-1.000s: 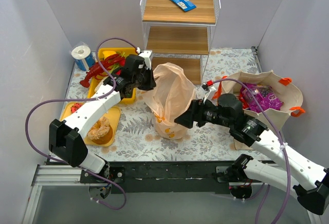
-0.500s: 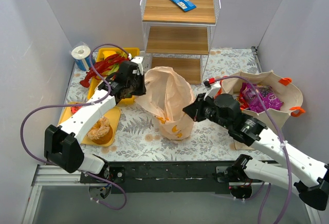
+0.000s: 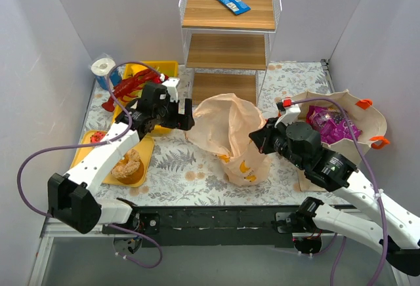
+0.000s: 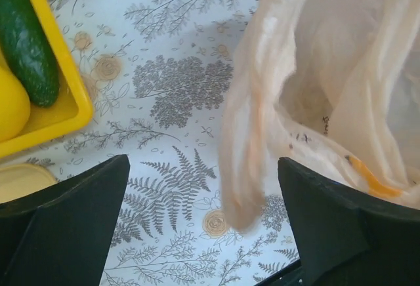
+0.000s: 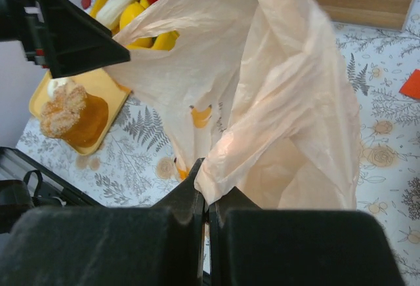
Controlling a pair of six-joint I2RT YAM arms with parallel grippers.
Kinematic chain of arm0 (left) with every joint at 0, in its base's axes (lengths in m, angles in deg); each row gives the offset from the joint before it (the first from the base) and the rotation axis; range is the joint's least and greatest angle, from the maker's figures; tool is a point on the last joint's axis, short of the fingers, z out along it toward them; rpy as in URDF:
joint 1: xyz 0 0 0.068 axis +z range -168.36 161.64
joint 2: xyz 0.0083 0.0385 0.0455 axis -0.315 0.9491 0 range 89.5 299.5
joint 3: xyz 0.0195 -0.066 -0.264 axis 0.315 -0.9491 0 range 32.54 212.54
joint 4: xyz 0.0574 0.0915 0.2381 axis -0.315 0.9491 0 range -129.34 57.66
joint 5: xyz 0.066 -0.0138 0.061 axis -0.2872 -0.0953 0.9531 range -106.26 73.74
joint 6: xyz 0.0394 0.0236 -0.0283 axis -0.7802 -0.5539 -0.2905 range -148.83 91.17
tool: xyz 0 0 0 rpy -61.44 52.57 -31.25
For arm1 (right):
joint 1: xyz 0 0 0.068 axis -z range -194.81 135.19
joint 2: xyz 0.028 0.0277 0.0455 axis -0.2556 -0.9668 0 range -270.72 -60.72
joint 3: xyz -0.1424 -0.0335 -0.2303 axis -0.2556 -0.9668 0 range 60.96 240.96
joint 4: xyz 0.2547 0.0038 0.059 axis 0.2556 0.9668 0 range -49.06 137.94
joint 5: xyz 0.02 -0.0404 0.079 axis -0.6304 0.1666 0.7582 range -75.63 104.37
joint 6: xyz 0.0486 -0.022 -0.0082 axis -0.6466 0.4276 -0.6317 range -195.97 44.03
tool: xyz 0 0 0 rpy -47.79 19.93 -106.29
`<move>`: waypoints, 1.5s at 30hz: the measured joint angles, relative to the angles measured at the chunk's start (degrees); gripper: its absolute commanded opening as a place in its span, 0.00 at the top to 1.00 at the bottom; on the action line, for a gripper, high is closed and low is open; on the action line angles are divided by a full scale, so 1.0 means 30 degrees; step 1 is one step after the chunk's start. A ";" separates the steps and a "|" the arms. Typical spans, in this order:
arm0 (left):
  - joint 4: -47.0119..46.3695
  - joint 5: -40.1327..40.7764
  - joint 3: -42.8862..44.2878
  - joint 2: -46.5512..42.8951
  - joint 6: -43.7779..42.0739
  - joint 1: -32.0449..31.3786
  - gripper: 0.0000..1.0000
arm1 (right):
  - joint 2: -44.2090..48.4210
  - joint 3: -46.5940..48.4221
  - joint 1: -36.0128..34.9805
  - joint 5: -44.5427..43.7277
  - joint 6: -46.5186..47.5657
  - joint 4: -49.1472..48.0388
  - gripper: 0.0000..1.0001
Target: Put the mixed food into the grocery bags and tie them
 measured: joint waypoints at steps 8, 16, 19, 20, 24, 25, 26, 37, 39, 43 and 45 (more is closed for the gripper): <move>-0.1741 -0.1654 0.0233 -0.4517 -0.0423 0.0211 0.02 | 0.0007 -0.0510 0.0000 -0.0058 0.0000 0.0182 0.99; -0.3526 -0.2412 0.2965 -0.1377 0.0291 0.5792 0.02 | 0.0299 -0.0517 0.0000 -0.0036 0.0000 0.0160 0.99; -0.3803 -0.1450 0.1851 0.0240 0.0780 0.8080 0.02 | 0.0393 -0.0561 0.0000 0.0022 -0.0007 0.0138 0.99; -0.3949 -0.0976 0.1260 0.0532 0.0903 0.8546 0.02 | 0.0437 -0.0576 0.0000 0.0051 -0.0007 0.0131 0.99; -0.4160 -0.0306 -0.0372 0.1843 0.1027 0.8837 0.02 | 0.0561 -0.0576 0.0000 0.0219 -0.0007 0.0095 0.99; -0.4313 -0.0306 -0.0495 0.2361 0.0998 0.8779 0.02 | 0.0554 -0.0576 0.0000 0.0262 0.0000 0.0087 0.99; -0.4481 -0.0299 -0.0525 0.2922 0.0933 0.8750 0.02 | 0.0554 -0.0576 0.0000 0.0335 0.0000 0.0087 0.99; -0.5865 0.0175 -0.0160 0.7839 -0.0277 0.8670 0.06 | 0.0641 -0.0867 0.0000 0.0954 -0.0044 -0.0350 0.99; -0.6120 0.0131 -0.0015 0.8444 -0.0335 0.8633 0.06 | 0.0612 -0.0867 0.0000 0.1071 -0.0051 -0.0364 0.99; -0.6142 0.0124 -0.0015 0.8561 -0.0663 0.8400 0.06 | 0.0481 -0.0867 0.0000 0.1180 -0.0058 -0.0379 0.99; -0.6127 0.0117 -0.0015 0.8561 -0.0831 0.8247 0.09 | 0.0415 -0.0867 0.0000 0.1188 -0.0066 -0.0393 0.99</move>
